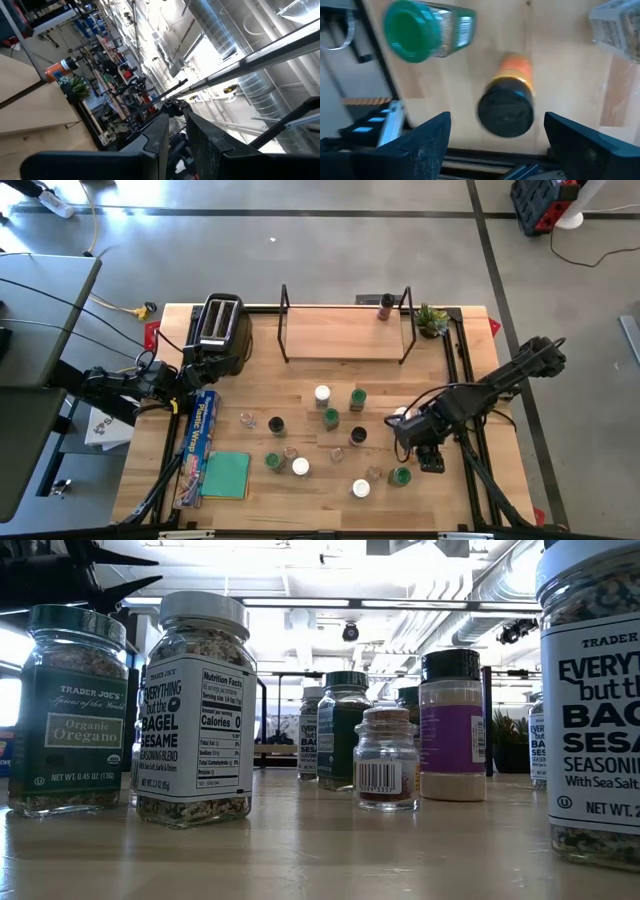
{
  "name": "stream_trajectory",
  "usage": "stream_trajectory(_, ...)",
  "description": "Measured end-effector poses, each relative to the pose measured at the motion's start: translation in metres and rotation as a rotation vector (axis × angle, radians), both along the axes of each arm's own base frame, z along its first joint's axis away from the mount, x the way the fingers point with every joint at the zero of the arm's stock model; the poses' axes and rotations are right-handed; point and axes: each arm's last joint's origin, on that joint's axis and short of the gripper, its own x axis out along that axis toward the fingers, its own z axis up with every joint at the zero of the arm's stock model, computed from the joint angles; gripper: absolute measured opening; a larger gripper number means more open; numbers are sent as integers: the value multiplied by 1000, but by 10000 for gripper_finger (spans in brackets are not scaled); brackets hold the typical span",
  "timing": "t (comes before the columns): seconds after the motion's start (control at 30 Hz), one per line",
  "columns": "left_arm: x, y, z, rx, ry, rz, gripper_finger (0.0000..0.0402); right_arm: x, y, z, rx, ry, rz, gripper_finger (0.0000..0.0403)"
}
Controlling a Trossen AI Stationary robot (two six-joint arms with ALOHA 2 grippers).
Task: Shelf spices
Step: Put the right black spice bottle on the shelf and align with the other black spice bottle
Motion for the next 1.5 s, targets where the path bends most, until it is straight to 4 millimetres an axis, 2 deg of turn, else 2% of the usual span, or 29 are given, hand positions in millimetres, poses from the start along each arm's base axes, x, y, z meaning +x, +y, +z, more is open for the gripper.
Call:
stream_trajectory(0.27,0,0,0,-7,-1,9,65,-13,10,-29,-61,15,-4,316)
stream_trajectory(0.43,0,0,0,-30,-10,3,65,-14,13,-39,-73,-1,-93,308)
stream_trajectory(0.6,0,0,0,-33,-11,5,65,-13,12,-45,-90,-18,-177,270)
stream_trajectory(0.77,0,1,0,-35,-9,16,65,-14,12,-47,-93,-4,-224,202)
stream_trajectory(0.9,0,1,0,-35,-9,16,65,-13,11,-43,-92,14,-251,197)
stream_trajectory(0.97,0,1,0,-35,-9,17,65,-9,10,-31,-76,21,-262,197)
stream_trajectory(1.07,0,1,0,-36,-10,16,65,-5,6,-4,-67,58,-252,197)
stream_trajectory(1.23,0,1,0,-35,-9,17,65,5,-12,69,41,17,-205,197)
stream_trajectory(1.37,0,1,0,-36,-9,18,65,14,-43,124,123,-117,-309,197)
stream_trajectory(1.5,0,1,0,-38,-8,24,65,23,-90,155,47,-248,-500,197)
